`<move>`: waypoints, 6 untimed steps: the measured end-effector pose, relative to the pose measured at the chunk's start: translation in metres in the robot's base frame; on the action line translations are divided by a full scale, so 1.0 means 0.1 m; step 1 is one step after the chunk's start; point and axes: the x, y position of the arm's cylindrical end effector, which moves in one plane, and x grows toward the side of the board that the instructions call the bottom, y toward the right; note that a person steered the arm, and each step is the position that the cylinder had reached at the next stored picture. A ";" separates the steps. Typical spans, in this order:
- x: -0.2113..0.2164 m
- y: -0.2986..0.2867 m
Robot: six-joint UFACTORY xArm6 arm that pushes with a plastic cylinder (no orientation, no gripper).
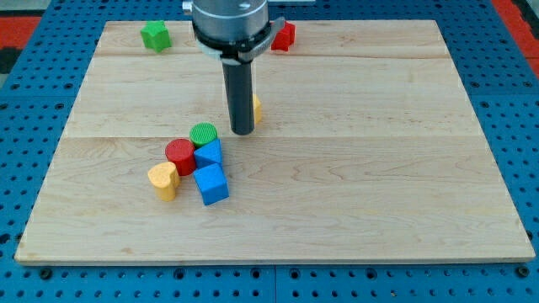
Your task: Push the yellow hexagon towards top right
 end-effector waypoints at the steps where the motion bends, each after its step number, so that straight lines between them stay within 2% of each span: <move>1: -0.12 -0.22; 2: -0.39 -0.02; 4: -1.10 1.00; 5: -1.13 1.54; 6: -0.82 1.66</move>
